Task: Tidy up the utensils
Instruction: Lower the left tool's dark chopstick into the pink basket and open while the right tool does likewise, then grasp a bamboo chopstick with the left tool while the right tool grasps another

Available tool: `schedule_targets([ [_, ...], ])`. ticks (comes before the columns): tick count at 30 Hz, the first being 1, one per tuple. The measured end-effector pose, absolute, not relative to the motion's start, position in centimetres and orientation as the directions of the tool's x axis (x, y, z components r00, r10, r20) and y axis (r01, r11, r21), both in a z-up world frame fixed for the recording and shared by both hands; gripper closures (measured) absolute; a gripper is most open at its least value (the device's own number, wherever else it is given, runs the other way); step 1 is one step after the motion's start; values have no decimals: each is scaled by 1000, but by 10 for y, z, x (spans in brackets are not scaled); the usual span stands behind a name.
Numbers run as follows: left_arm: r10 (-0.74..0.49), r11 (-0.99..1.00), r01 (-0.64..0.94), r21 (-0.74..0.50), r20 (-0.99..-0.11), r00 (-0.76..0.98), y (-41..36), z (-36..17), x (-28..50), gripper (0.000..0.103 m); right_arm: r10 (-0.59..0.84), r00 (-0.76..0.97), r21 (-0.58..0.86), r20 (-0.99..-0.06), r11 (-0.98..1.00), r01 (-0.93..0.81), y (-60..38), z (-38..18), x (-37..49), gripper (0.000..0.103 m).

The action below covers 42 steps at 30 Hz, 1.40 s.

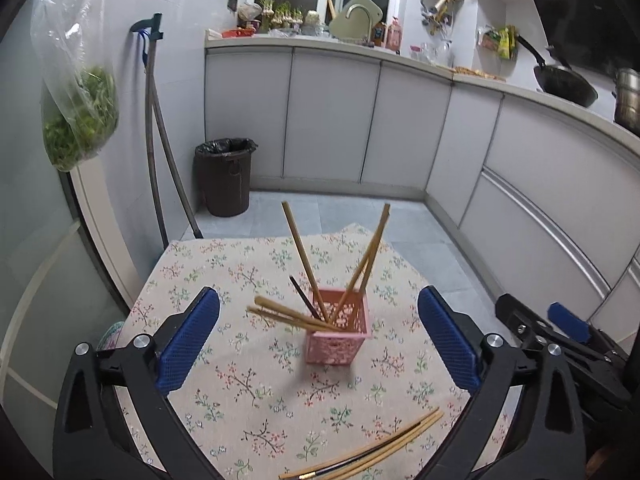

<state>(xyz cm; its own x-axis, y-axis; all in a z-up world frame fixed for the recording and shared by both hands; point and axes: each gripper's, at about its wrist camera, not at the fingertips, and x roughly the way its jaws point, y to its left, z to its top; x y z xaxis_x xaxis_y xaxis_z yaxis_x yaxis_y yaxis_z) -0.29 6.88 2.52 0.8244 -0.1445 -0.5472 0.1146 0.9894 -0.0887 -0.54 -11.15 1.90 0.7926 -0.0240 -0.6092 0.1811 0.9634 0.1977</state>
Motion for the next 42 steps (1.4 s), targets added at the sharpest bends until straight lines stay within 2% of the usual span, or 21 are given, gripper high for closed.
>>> schedule_targets([
  [8, -181, 982, 178, -67, -611, 771, 53, 7, -1, 7, -173, 740, 128, -650, 935, 331, -151, -7, -37, 9],
  [13, -214, 953, 303, -25, -762, 611, 14, -38, 18, 7, -219, 666, 138, -713, 887, 440, -187, -30, -64, 9],
  [17, -149, 907, 417, 54, -887, 438, -28, -99, 31, 7, -145, 587, 230, -796, 825, 516, -213, -56, -77, 9],
  [21, -75, 843, 529, 96, -954, 291, -63, -151, 39, 8, -29, 529, 307, -848, 787, 536, -224, -78, -77, 9],
  [22, -64, 829, 552, 89, -966, 252, -70, -161, 41, 11, -15, 522, 317, -853, 780, 540, -225, -81, -78, 9],
  [27, -22, 804, 587, 90, -983, 180, -88, -185, 52, 15, 26, 499, 338, -866, 766, 547, -230, -91, -78, 9],
  [30, -27, 804, 588, 82, -984, 175, -94, -185, 58, 26, 50, 484, 354, -874, 749, 560, -237, -96, -78, 9],
  [33, -24, 814, 576, 77, -986, 166, -94, -188, 66, 29, 77, 477, 374, -875, 733, 568, -242, -99, -77, 9],
  [35, -18, 815, 575, 71, -989, 148, -93, -193, 69, 36, 88, 474, 382, -876, 727, 571, -243, -101, -76, 9],
  [40, -16, 822, 567, 59, -992, 128, -88, -205, 75, 39, 98, 463, 378, -881, 734, 564, -240, -104, -73, 9],
  [42, -29, 821, 569, 53, -991, 133, -86, -205, 76, 44, 100, 457, 374, -884, 737, 563, -239, -105, -73, 9],
])
